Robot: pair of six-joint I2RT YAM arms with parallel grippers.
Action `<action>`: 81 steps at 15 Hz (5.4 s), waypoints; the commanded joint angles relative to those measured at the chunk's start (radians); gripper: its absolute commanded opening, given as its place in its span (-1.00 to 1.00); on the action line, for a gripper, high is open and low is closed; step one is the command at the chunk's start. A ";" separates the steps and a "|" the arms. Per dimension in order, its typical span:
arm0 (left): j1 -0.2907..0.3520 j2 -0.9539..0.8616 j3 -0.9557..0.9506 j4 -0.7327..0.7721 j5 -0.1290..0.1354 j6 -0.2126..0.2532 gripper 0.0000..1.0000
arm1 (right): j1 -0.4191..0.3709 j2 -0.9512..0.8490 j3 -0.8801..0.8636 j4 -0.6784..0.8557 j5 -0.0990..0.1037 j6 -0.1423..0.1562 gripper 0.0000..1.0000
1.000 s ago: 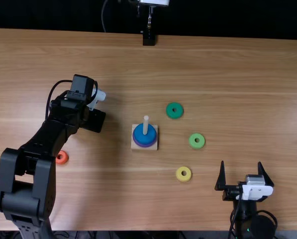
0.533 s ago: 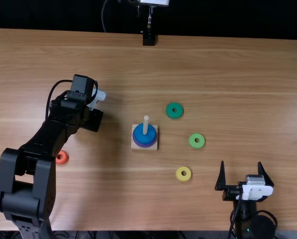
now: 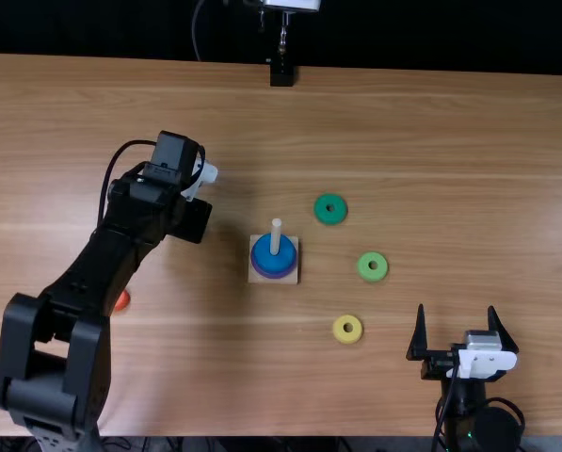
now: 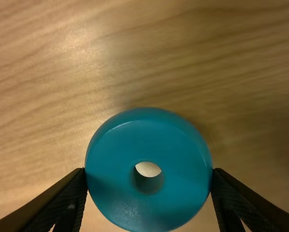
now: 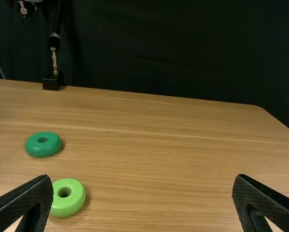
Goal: Build the Hanoi tower: stack the rings onto the peg from bottom to top in this color order: purple, dark blue, light blue, dark green, light green, yellow, orange.
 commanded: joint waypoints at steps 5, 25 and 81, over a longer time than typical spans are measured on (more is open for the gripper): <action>-0.074 -0.105 0.183 -0.254 0.003 -0.121 -1.00 | -0.013 -0.013 -0.012 0.002 0.011 0.001 1.00; -0.341 -0.146 0.492 -0.420 0.016 -0.310 -1.00 | -0.013 -0.013 -0.012 0.002 0.011 0.001 1.00; -0.311 -0.095 0.550 -0.420 0.018 -0.323 1.00 | -0.013 -0.013 -0.012 0.002 0.011 0.001 1.00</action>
